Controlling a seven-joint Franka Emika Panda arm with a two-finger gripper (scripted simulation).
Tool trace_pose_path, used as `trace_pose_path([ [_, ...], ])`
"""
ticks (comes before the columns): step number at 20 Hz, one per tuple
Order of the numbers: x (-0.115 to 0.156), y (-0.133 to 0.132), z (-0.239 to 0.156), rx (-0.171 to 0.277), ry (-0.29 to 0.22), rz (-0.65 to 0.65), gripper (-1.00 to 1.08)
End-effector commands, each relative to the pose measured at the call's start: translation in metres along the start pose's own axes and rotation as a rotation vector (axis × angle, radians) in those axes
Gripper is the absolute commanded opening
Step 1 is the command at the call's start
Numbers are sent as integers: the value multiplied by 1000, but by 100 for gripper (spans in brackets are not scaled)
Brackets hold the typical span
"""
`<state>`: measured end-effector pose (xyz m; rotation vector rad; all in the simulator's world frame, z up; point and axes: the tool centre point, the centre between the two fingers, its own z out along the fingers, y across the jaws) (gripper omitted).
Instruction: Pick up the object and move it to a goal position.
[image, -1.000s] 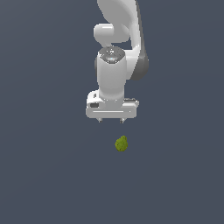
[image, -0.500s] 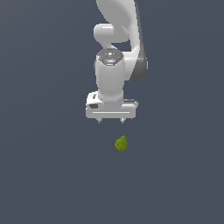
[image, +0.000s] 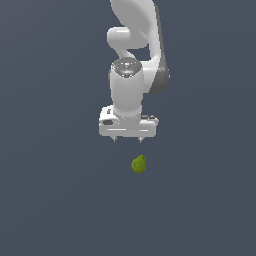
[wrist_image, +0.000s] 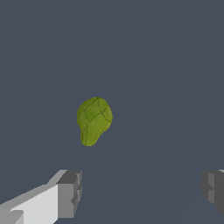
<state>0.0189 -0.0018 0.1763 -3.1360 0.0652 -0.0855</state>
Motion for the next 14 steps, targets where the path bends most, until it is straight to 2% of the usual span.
trace_pose_path([
  [1,1,-2,3,1,-2,25,100],
  [14,15,-22,33,0,-23,278,100],
])
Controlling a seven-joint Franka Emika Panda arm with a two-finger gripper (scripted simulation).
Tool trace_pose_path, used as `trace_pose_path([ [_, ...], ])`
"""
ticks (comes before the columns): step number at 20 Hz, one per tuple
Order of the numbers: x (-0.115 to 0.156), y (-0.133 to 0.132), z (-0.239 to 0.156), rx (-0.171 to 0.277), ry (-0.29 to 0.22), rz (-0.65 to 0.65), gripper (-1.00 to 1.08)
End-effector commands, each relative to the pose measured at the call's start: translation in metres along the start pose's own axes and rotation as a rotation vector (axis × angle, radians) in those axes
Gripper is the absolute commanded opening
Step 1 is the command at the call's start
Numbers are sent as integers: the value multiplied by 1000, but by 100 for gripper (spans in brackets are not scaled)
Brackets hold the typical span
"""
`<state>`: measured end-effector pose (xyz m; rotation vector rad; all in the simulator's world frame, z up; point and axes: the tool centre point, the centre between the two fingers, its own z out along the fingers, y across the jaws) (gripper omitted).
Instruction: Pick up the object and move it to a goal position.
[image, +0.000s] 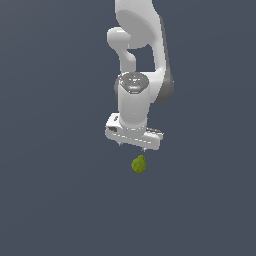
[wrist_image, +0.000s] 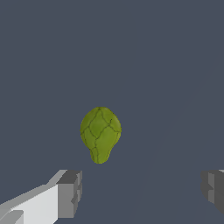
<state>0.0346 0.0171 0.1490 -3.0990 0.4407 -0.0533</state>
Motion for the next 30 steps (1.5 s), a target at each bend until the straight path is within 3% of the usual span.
trace_pose_path([
  [1,2,-6,7,-1,-5,61,100],
  [16,9,-36,48,-17,-24,382,100],
  [30,9,-44,59,-23,-28,464,100],
])
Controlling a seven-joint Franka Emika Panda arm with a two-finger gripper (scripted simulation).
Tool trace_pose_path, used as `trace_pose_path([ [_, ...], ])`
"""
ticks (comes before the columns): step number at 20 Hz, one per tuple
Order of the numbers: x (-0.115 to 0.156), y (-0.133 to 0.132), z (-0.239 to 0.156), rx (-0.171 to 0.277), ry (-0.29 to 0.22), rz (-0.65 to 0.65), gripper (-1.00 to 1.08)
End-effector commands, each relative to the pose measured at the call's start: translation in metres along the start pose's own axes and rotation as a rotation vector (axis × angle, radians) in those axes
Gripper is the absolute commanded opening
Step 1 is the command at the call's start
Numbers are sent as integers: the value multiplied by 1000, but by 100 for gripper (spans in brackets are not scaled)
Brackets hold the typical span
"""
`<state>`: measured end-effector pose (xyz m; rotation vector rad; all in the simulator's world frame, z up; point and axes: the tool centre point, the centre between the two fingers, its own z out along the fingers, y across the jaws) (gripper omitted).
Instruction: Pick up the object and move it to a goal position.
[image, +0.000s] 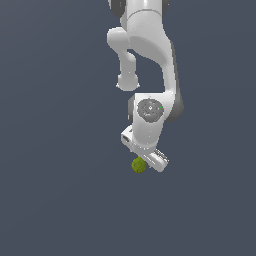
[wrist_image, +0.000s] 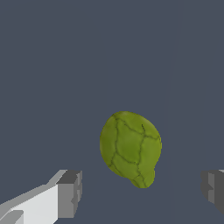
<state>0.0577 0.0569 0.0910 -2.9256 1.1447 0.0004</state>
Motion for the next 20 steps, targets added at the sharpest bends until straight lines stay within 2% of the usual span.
trace_pose_path([
  [1,0,0,1,0,0,0,100],
  [11,-1,1,44,0,0,4,100],
  [17,0,0,50,0,0,5,100],
  [18,0,0,50,0,0,5,-100],
  [20,0,0,50,0,0,5,-100],
])
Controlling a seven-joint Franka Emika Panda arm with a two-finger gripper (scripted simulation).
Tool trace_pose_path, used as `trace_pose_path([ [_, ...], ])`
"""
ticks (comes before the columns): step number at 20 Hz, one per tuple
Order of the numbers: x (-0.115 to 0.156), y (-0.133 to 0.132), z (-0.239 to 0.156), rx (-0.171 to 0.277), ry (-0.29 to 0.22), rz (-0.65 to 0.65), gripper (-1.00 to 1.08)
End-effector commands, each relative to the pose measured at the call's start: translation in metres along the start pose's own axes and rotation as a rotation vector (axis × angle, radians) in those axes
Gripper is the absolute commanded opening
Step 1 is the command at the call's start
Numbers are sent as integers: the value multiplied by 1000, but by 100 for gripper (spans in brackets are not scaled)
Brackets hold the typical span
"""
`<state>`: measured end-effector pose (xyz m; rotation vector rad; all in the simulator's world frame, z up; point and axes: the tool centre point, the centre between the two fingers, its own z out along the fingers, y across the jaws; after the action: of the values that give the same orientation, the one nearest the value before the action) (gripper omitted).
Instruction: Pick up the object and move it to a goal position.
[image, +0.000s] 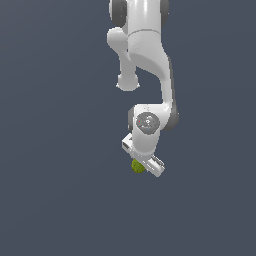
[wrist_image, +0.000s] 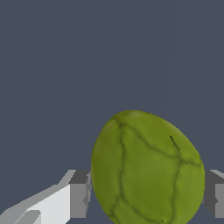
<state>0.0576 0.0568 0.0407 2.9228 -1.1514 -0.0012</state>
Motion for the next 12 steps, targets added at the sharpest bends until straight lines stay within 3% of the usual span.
trace_pose_path([
  [1,0,0,0,0,1,0,-100],
  [12,-3,0,-1,0,0,0,-100],
])
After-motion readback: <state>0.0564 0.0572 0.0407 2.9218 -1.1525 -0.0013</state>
